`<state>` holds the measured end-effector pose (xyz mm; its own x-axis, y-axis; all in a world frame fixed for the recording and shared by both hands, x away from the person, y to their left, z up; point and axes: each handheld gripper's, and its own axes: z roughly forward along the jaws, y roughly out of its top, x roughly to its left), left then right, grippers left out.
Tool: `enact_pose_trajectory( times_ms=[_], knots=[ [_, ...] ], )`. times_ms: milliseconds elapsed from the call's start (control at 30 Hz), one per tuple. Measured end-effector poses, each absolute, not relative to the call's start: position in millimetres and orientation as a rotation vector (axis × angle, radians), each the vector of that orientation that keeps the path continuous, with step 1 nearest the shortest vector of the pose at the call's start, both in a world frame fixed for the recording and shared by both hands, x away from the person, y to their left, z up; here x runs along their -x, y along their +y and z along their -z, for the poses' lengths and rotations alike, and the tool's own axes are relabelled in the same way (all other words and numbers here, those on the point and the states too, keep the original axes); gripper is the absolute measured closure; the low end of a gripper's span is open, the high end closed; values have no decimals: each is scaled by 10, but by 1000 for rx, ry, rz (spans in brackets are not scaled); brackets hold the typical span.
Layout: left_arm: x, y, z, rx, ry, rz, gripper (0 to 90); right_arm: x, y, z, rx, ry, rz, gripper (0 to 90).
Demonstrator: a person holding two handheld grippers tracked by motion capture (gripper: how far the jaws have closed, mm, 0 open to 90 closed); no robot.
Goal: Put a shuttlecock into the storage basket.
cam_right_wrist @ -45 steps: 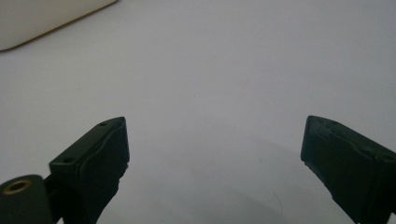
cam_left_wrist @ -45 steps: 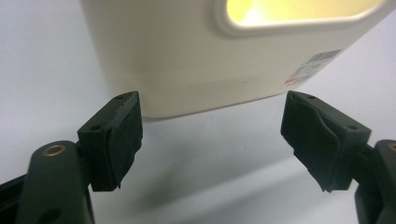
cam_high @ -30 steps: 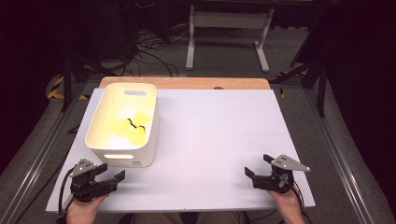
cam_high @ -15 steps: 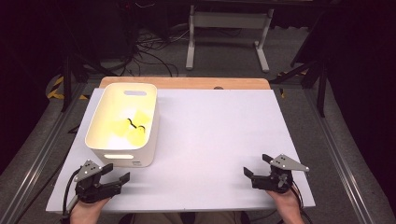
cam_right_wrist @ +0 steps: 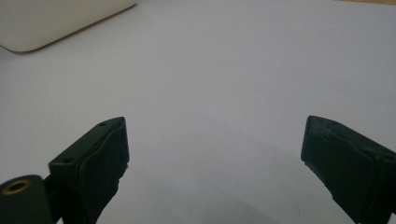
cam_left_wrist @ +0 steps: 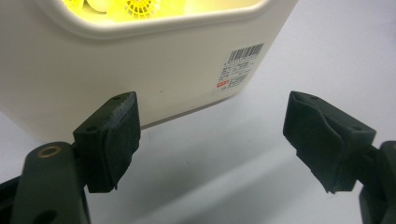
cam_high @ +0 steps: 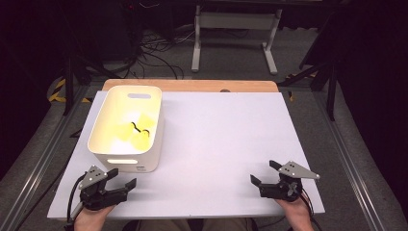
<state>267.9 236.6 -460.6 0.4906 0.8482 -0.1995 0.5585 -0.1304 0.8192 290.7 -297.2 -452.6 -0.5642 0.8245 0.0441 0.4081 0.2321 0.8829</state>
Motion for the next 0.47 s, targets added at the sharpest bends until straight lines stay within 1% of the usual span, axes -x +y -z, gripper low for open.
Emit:
enact_pose_trajectory(
  times_ms=[233,467],
  knots=[
    [-2691,2328,4609,-1849,1159,-387,189,-2916,-2976,4534,-1137,2084,-1284,80],
    [-2695,2316,4607,-1848,1154,-394,182,-2921,-2983,4535,-1136,2083,-1288,80]
  ],
)
